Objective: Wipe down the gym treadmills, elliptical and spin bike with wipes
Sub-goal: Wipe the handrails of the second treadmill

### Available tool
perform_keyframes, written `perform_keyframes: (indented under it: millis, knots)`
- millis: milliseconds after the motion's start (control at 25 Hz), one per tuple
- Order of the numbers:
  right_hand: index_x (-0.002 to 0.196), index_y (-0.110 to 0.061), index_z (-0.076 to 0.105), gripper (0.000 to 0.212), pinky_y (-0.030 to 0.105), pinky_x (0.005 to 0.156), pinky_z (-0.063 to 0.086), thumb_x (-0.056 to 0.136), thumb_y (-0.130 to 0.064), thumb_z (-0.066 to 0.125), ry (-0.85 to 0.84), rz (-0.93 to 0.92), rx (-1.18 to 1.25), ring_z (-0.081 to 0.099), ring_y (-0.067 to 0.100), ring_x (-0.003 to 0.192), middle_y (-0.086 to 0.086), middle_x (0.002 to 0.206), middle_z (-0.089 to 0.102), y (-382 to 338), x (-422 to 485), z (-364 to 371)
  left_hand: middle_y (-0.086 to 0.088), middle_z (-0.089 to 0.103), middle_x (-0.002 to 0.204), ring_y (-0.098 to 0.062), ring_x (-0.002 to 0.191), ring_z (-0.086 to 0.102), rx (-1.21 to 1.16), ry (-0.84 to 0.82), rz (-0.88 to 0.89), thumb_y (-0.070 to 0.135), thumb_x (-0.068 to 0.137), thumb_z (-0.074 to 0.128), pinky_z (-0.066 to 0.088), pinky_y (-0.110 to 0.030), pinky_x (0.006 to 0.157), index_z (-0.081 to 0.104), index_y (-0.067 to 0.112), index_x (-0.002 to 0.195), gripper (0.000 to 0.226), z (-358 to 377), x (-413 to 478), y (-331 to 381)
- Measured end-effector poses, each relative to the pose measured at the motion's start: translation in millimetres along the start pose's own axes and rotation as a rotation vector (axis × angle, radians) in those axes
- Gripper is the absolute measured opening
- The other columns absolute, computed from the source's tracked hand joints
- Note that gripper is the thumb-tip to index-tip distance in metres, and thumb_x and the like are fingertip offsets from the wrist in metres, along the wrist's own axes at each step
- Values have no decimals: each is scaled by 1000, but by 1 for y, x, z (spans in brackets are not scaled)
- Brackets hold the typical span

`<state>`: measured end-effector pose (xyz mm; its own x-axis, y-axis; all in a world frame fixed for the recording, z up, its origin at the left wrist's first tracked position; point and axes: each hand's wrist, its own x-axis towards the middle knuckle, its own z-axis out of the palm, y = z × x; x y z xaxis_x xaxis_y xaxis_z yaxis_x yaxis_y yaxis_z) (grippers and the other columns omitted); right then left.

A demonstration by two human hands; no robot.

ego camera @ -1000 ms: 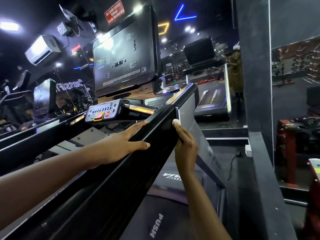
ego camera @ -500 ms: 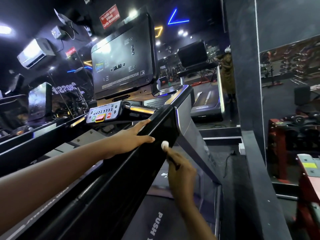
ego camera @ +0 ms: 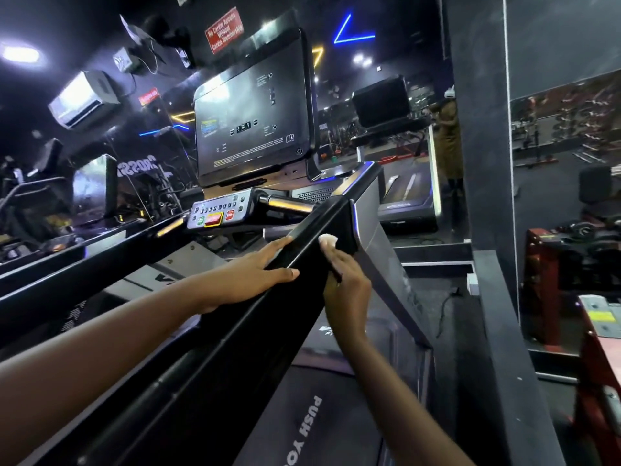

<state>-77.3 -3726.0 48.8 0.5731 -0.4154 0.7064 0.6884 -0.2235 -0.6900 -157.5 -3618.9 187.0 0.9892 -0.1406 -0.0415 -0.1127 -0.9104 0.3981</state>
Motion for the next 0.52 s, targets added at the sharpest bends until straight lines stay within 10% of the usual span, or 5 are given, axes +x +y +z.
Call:
perform_keyframes:
  millis: [360, 520]
  knots:
    - [113, -11, 65, 46, 24, 98, 45, 80, 18, 51, 8, 172, 186, 61, 11, 107, 4, 113, 67, -4, -30, -23, 11, 37, 136, -9, 114, 46, -71, -66, -20, 47, 96, 41, 39, -23, 93, 15, 46, 147, 57, -5, -17, 0]
    - [110, -6, 67, 41, 1, 87, 38, 80, 18, 52, 41, 267, 54, 62, 9, 97, 8, 108, 68, -5, -38, -12, 5, 37, 144, -14, 120, 46, 49, -64, 30, 52, 90, 44, 36, -30, 105, 14, 45, 146, 64, -8, -43, -13]
